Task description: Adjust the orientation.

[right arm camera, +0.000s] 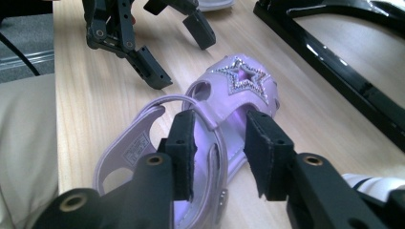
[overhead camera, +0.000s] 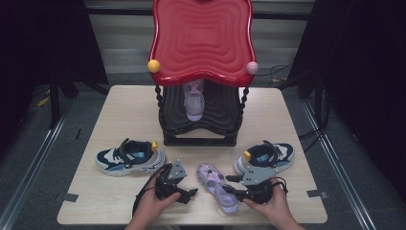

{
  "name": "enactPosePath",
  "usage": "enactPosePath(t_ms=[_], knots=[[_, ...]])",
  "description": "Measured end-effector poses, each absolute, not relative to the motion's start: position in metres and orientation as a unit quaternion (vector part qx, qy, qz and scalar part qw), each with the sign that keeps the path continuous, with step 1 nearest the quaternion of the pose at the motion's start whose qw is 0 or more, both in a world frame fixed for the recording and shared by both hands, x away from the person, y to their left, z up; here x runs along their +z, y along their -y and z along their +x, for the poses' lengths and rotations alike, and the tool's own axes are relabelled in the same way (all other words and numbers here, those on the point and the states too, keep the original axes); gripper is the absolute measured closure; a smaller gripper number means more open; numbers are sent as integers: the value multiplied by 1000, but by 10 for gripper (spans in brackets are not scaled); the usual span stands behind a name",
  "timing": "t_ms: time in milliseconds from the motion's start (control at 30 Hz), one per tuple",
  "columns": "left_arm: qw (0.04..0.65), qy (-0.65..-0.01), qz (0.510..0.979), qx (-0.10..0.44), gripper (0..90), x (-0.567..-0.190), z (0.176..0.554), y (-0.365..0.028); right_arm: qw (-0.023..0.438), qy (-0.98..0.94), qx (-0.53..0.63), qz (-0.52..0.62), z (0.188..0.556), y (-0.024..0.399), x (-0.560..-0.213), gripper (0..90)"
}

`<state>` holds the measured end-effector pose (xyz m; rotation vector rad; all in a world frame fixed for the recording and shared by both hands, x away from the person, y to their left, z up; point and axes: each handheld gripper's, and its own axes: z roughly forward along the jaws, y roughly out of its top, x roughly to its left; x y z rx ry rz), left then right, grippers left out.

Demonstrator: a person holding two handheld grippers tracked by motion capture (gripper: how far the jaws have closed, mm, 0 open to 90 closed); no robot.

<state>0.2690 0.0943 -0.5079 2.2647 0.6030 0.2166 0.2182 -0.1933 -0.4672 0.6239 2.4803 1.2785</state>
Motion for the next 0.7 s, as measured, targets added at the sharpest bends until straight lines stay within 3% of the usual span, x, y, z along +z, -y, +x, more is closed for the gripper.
enactPosePath(t_ms=[267, 700], knots=[[382, -237, 889, 86, 140, -508, 269, -94, 116, -855, 445, 239, 215, 192, -473, 593], [383, -237, 889, 86, 140, -508, 269, -94, 127, -834, 463, 271, 204, 195, -484, 587]])
